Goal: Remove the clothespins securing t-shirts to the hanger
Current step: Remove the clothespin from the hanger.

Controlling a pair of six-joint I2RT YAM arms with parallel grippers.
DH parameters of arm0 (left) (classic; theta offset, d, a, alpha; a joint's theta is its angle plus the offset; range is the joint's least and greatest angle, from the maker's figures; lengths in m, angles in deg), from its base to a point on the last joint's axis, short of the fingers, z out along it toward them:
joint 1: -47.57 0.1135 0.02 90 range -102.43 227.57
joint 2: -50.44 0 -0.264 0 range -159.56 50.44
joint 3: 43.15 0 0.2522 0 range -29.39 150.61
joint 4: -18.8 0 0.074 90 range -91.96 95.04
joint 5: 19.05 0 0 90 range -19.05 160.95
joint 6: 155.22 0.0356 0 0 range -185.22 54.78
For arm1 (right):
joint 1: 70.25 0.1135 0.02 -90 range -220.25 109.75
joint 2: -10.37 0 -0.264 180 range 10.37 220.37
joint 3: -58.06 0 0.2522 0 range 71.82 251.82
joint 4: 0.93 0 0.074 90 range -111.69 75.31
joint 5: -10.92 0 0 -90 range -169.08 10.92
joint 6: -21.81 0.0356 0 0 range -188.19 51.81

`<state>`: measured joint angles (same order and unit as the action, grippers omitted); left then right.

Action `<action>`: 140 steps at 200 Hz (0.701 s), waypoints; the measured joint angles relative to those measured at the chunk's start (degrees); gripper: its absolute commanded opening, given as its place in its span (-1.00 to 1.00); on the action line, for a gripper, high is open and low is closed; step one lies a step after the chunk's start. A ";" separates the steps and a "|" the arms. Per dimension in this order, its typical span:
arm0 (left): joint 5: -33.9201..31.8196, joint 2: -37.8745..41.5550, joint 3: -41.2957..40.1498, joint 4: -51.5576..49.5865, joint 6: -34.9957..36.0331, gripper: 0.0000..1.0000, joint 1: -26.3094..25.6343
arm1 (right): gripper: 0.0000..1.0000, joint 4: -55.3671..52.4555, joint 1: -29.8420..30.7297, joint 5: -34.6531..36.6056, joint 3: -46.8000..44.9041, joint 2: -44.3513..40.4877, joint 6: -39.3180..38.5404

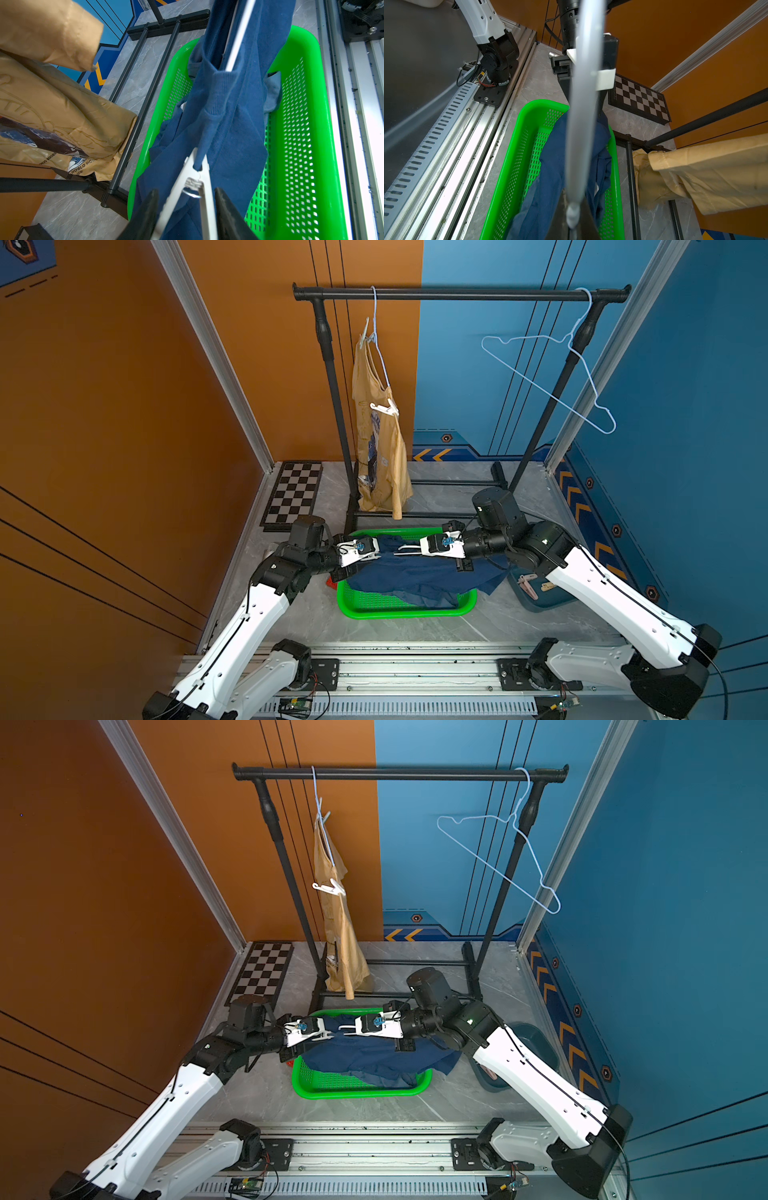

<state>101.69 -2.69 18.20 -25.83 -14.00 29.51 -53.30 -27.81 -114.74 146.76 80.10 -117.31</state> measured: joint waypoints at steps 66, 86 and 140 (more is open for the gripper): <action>0.02 0.07 0.11 0.00 0.00 -0.46 0.00 | -1.00 -0.04 0.00 0.20 0.66 0.00 -0.13; -0.02 0.31 0.11 -0.02 0.00 -0.56 0.00 | -1.00 -0.04 0.00 0.39 0.66 0.02 -0.22; -0.07 1.18 0.11 -0.02 0.00 -0.58 0.02 | -1.00 -0.04 -0.13 1.05 0.66 0.00 -0.59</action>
<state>101.62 -1.51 18.31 -25.86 -14.00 29.53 -53.35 -27.95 -113.69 147.41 80.10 -117.90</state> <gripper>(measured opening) 0.234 0.066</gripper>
